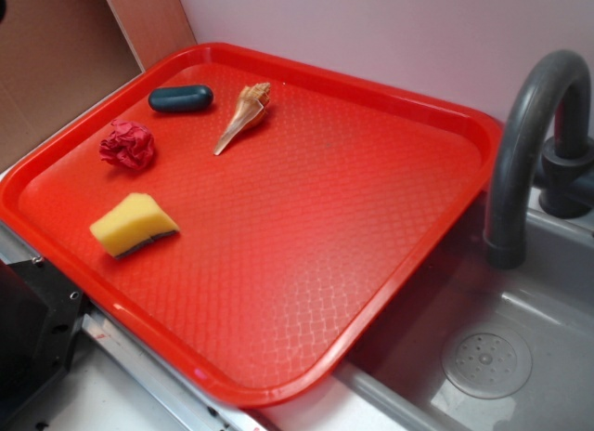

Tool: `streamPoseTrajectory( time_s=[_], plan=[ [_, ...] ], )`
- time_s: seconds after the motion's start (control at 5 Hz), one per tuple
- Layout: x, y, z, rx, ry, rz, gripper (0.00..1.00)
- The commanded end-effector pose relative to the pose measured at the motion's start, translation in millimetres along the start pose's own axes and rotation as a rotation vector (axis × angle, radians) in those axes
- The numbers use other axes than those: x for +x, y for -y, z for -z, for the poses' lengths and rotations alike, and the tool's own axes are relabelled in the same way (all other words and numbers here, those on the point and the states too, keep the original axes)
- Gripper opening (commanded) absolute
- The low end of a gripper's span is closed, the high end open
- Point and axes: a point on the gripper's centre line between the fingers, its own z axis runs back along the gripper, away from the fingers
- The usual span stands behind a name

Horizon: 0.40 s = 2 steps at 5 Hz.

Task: Grab the plastic pickle.

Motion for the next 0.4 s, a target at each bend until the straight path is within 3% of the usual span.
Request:
streamPoseTrajectory(
  time_s=[0.0,0.2],
  plan=[
    [0,0,0,0.0,0.0,0.0,1.0],
    [10,-13,14,0.024,0.032,0.058,1.0]
  ],
)
